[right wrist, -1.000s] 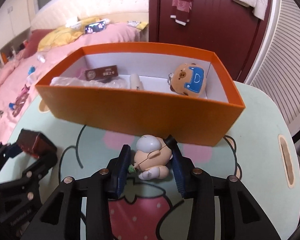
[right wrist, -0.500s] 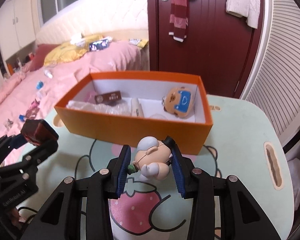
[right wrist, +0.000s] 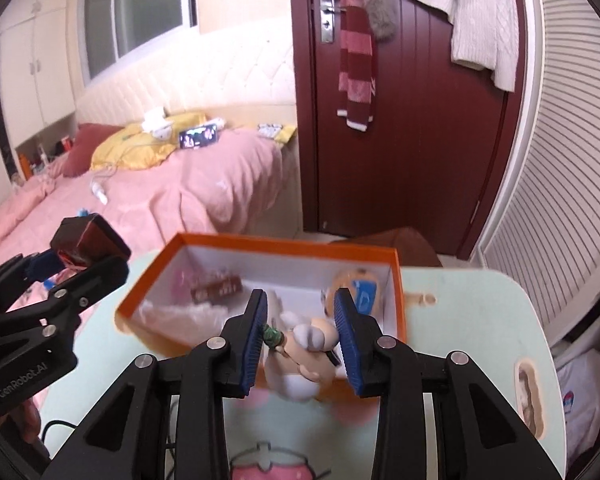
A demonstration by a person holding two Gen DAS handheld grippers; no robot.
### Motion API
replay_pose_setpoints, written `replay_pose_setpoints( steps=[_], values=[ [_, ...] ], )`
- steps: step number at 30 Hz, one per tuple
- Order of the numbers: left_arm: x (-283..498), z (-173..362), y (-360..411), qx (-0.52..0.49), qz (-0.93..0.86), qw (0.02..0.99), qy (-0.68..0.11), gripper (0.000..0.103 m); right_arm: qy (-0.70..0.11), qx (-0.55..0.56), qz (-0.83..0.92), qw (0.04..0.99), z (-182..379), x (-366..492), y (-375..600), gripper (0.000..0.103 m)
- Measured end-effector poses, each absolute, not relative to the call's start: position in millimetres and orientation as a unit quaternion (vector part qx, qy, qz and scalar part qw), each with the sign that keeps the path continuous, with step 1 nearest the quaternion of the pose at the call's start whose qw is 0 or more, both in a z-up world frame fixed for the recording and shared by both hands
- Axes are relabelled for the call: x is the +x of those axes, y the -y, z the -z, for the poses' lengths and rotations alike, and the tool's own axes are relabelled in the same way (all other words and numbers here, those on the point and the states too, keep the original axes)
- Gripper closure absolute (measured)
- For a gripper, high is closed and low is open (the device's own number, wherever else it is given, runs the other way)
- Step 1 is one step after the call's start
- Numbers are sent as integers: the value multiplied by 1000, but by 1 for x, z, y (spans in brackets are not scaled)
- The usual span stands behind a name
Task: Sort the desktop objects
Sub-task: 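Release dark red box into orange box with left gripper while right gripper releases keychain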
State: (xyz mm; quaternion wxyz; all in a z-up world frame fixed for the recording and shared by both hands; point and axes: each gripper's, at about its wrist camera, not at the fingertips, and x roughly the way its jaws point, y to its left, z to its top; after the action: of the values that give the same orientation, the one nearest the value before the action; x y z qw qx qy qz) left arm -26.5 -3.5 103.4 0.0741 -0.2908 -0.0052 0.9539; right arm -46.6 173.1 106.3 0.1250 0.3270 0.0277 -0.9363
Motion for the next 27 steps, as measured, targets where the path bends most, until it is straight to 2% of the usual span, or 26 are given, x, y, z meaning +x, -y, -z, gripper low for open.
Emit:
replay_pose_setpoints(
  steps=[3,7,12,15,22,23,25,27],
  values=[
    [-45,-97,0,-301,-951,77,4,40,-26,323,937,127,-107,-59,-171,82],
    [-63,-82,-6,-328,-941,85,2,40,-26,340,932,123,-97,-78,-172,82],
    [-73,-58,-14,-365,-926,95,-8,40,38,352,927,122,-93,-93,-200,82],
    [-74,-50,-14,-377,-921,97,-6,40,67,346,930,109,-96,-94,-223,75],
    [-82,-36,-18,-407,-908,105,7,39,76,370,921,96,-88,-95,-240,73],
    [-81,-37,-19,-404,-908,106,8,37,74,374,919,100,-85,-94,-238,72],
    [-77,-40,-21,-395,-912,107,11,22,65,378,917,109,-82,-90,-231,69],
    [-72,-46,-21,-381,-919,104,12,19,54,380,916,116,-79,-88,-224,62]
  ],
)
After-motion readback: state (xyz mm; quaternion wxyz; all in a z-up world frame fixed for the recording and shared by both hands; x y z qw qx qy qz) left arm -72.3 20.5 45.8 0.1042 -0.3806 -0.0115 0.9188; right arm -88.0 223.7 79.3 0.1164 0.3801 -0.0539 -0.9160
